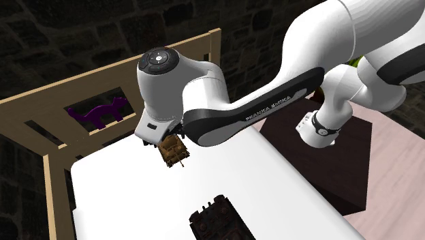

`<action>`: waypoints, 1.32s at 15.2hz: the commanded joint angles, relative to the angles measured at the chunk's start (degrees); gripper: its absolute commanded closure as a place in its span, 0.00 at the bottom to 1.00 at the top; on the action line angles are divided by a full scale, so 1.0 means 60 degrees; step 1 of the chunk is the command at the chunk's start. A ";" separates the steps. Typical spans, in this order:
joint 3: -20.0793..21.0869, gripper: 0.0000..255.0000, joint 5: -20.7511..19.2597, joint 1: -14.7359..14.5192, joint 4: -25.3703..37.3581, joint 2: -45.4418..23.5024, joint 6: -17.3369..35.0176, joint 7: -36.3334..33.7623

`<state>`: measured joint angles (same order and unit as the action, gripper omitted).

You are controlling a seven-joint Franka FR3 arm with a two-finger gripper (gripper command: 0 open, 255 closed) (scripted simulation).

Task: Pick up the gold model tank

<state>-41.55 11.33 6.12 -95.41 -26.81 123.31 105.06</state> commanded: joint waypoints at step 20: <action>0.0032 1.00 0.0049 0.0047 0.0035 -0.0071 0.0036 0.0044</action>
<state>-41.22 11.83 6.50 -95.59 -27.49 124.12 105.44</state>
